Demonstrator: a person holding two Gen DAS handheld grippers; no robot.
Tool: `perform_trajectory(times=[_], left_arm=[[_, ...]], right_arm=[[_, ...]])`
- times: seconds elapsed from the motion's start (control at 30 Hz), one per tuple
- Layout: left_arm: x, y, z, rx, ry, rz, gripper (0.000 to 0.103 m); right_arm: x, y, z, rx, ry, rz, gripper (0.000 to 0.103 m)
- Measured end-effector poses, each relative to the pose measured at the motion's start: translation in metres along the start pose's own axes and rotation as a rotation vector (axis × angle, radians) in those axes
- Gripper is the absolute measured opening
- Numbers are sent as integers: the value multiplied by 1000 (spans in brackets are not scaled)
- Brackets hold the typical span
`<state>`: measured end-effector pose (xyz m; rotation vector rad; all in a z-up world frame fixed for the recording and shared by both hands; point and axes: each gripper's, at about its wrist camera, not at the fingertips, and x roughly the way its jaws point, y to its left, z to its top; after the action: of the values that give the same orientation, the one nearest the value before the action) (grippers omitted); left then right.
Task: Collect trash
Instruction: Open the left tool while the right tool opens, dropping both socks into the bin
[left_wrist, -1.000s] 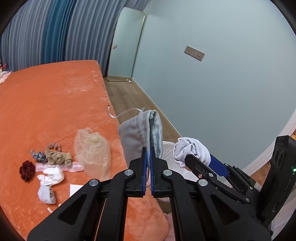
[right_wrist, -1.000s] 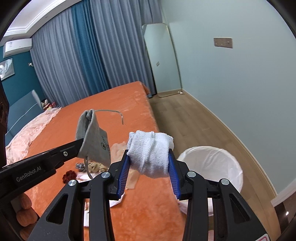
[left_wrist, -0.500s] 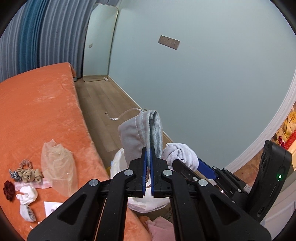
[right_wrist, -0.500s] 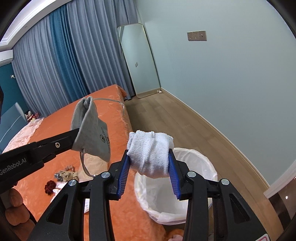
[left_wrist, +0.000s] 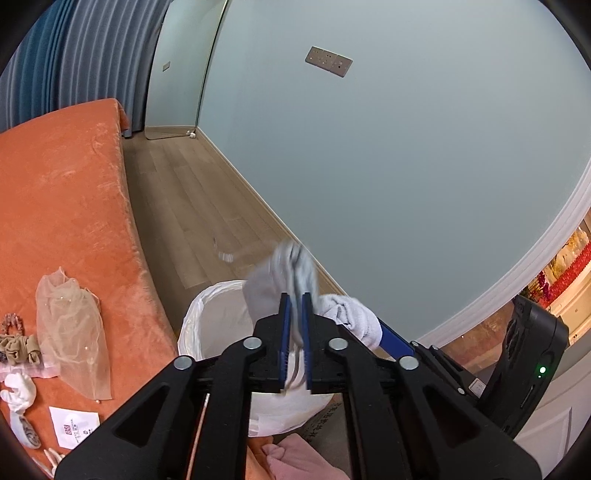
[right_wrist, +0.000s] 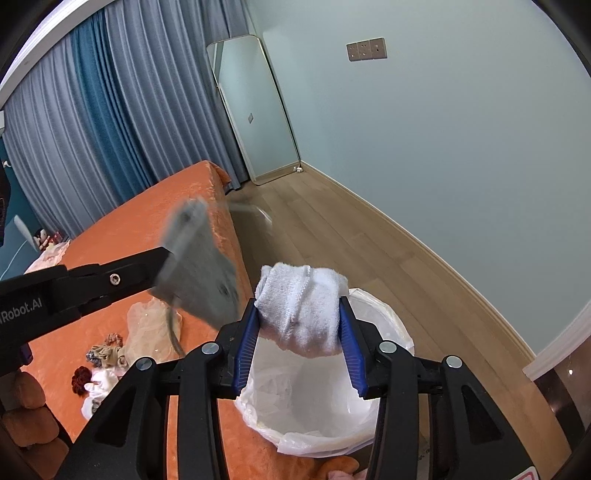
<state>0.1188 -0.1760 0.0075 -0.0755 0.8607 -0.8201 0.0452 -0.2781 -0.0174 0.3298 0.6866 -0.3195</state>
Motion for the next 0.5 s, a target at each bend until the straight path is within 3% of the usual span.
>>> perform_trajectory(times=[0.07, 0.1, 0.5], left_arm=[[2, 3, 1, -13, -2, 20, 29], [2, 5, 0, -19, -7, 26, 30], [-18, 26, -7, -39, -26, 79, 30]], right_arm=[[0, 0, -2, 6, -5, -14, 53], [3, -1, 3, 8, -5, -13, 54], [-3, 11, 3, -25, -8, 11, 62]])
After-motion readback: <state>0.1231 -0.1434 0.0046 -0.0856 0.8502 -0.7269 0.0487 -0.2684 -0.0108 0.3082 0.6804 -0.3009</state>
